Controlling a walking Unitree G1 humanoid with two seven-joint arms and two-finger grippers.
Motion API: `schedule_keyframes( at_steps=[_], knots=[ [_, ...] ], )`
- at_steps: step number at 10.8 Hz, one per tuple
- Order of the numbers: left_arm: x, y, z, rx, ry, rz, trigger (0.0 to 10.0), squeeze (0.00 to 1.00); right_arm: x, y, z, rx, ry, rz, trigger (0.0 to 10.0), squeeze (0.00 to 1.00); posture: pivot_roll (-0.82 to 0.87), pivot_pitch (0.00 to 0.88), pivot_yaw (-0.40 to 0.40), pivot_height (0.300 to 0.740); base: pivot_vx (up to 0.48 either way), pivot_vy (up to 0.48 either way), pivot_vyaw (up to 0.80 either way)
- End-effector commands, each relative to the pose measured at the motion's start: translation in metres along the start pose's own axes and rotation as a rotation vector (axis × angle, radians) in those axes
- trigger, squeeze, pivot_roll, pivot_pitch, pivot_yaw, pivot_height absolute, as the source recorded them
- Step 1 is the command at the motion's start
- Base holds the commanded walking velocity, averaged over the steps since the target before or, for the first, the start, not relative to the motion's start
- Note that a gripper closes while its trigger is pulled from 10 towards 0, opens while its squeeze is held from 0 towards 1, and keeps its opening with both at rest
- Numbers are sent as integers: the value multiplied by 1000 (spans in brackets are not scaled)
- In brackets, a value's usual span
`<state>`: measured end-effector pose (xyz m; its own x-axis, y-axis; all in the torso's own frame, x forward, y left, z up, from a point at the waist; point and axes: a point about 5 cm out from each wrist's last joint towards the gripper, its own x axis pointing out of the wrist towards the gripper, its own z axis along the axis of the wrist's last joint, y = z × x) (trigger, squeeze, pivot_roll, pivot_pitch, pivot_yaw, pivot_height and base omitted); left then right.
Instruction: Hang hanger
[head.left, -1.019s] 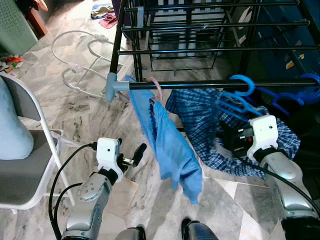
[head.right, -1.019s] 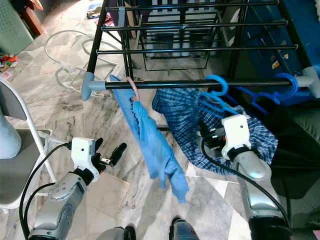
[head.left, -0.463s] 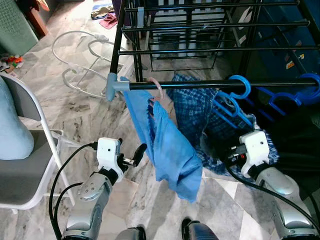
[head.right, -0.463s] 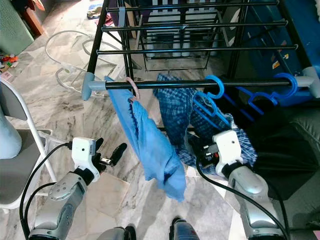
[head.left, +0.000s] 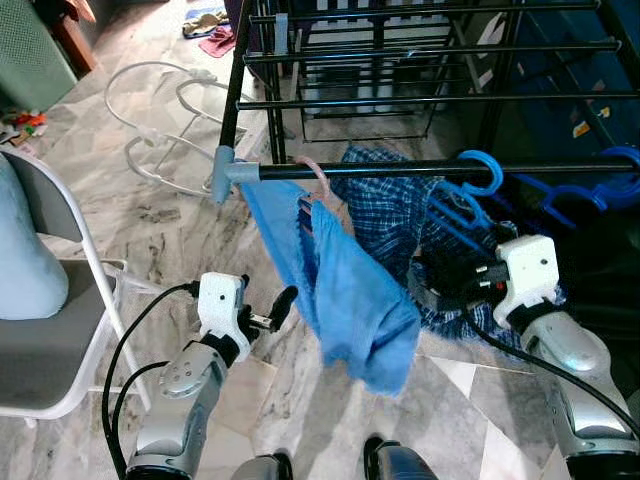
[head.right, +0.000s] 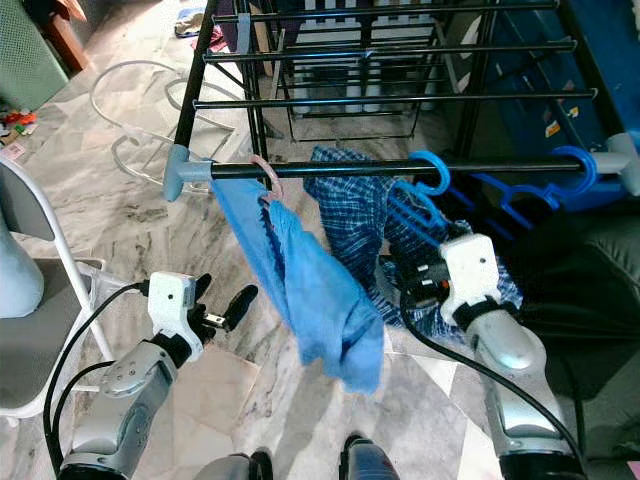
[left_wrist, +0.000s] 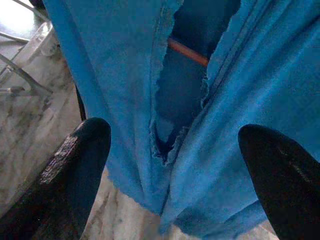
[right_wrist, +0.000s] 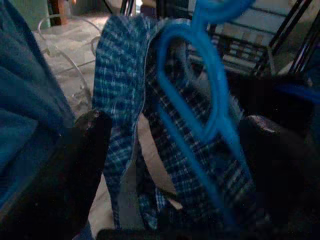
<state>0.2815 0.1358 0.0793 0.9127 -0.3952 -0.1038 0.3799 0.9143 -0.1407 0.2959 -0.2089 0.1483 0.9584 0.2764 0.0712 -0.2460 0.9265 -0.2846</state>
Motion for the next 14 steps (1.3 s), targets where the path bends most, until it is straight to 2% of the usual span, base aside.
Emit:
schedule_keyframes(
  at_steps=[1, 3, 5, 8, 10, 11, 12, 14],
  knots=[
    [-3, 5, -6, 4, 29, 16, 10000, 0, 2, 3, 4, -21, -19, 7, 10000, 0, -84, 204, 105, 740, 0, 0, 0],
    [-4, 6, -6, 8, 29, 17, 10000, 0, 7, -3, 2, -42, -7, -11, 10000, 0, -82, 203, 103, 740, 0, 0, 0],
    [-5, 6, -7, 8, 31, 18, 10000, 0, 3, -5, -11, 33, 46, -20, 10000, 0, -75, 200, 101, 740, 0, 0, 0],
    [-5, 6, -8, 7, 39, 19, 10000, 0, 0, -7, -26, 39, 95, -18, 10000, 0, -76, 204, 106, 740, 0, 0, 0],
    [-4, 5, -9, 10, 44, 10, 10000, 0, 11, -10, -23, -1, 80, -20, 10000, 0, -81, 205, 112, 740, 0, 0, 0],
    [-3, 4, -9, 12, 44, 4, 10000, 0, 25, -12, -13, -30, 40, -43, 10000, 0, -81, 205, 115, 740, 0, 0, 0],
    [-2, 4, -9, 14, 44, 3, 10000, 0, 35, -11, -4, -31, 6, -50, 10000, 0, -76, 202, 114, 740, 0, 0, 0],
    [-3, 4, -9, 16, 42, 9, 10000, 0, 44, -5, 6, -17, -37, -32, 10000, 0, -66, 204, 109, 740, 0, 0, 0]
  ],
)
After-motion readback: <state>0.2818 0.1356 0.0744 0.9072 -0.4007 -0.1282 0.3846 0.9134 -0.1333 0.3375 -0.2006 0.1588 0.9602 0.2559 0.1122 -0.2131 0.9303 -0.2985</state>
